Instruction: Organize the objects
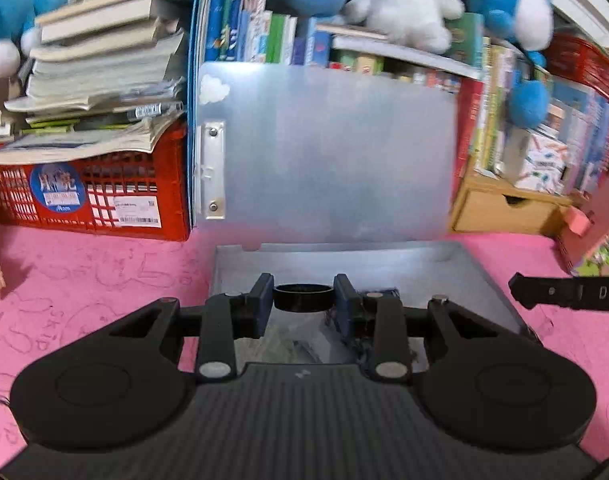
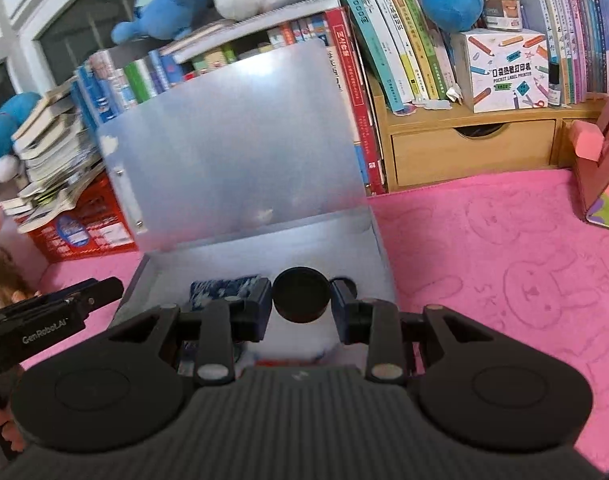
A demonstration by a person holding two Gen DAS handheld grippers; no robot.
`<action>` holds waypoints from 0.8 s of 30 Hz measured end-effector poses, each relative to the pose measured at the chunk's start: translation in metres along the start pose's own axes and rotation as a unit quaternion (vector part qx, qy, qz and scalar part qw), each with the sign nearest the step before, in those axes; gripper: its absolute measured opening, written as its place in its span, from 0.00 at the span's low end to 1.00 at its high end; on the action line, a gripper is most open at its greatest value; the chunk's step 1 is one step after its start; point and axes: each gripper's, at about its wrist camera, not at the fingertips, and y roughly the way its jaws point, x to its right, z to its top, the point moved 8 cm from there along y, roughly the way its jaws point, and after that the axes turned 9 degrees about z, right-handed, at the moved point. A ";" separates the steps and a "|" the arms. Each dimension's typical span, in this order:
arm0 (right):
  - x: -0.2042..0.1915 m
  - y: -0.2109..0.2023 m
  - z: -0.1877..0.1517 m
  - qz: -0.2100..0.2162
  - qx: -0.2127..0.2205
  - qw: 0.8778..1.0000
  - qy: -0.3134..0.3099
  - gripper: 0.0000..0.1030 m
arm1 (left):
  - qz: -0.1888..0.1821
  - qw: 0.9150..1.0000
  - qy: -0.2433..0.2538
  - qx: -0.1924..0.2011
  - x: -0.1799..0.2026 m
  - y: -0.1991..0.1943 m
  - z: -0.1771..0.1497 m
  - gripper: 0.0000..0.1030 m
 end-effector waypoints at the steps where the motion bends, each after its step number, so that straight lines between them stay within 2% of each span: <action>1: 0.002 0.006 0.003 -0.004 -0.001 1.000 0.000 0.36 | 0.002 1.000 0.000 -0.001 0.000 0.006 0.003 0.37; 5: 0.008 0.033 0.013 -0.014 -0.008 1.000 0.003 0.36 | 0.017 1.000 0.008 -0.010 -0.001 0.036 0.011 0.37; 12: 0.021 0.075 0.014 -0.029 -0.026 0.999 0.006 0.36 | 0.026 0.998 -0.009 -0.053 -0.012 0.080 0.007 0.37; 24: 0.022 0.103 0.008 -0.036 -0.041 0.998 -0.010 0.36 | 0.041 0.997 -0.003 -0.072 -0.015 0.107 -0.006 0.37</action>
